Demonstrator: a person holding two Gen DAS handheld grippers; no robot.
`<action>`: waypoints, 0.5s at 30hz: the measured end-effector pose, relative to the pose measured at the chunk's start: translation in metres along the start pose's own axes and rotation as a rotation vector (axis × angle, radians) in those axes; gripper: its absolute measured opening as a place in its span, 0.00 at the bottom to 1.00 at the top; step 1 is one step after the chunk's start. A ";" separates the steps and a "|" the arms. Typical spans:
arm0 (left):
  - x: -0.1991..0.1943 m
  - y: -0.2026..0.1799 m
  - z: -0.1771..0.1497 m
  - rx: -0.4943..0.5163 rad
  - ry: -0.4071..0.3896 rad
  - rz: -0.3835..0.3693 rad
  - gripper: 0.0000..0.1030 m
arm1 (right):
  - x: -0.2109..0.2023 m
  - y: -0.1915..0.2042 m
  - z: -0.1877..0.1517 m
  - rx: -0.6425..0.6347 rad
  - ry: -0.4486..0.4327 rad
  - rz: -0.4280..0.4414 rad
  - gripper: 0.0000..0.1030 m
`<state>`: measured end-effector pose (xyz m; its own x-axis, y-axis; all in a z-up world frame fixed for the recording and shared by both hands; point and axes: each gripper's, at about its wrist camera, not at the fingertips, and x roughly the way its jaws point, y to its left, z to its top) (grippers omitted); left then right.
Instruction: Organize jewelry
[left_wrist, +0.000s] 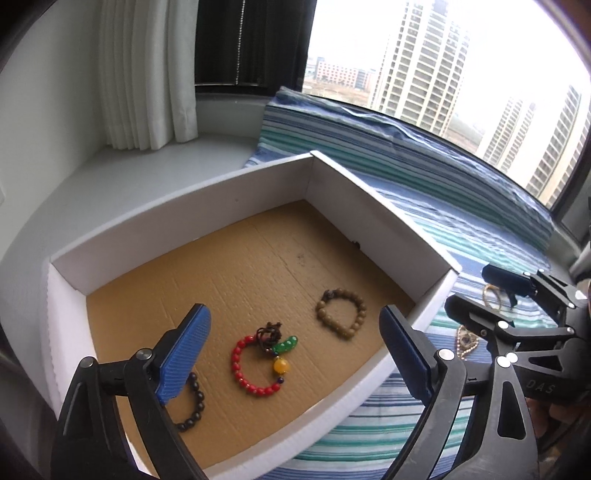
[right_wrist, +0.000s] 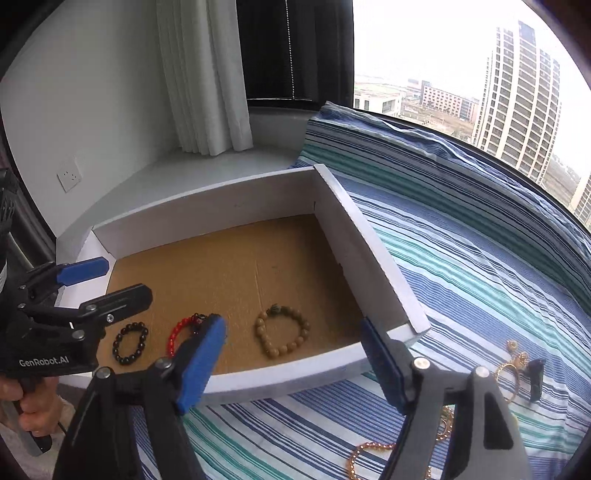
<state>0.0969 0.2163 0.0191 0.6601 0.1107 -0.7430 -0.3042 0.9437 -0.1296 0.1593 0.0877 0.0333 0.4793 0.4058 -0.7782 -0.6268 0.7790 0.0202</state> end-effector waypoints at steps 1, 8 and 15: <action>-0.005 -0.005 -0.002 0.006 -0.010 -0.007 0.93 | -0.007 -0.003 -0.004 0.001 -0.006 -0.014 0.74; -0.020 -0.048 -0.027 0.017 -0.002 -0.099 0.94 | -0.053 -0.028 -0.041 0.011 -0.050 -0.095 0.74; -0.016 -0.099 -0.069 0.131 0.073 -0.155 0.94 | -0.084 -0.065 -0.096 0.087 -0.050 -0.187 0.75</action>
<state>0.0689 0.0993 -0.0016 0.6388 -0.0569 -0.7673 -0.1079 0.9808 -0.1625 0.1005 -0.0426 0.0375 0.6138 0.2719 -0.7412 -0.4695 0.8805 -0.0658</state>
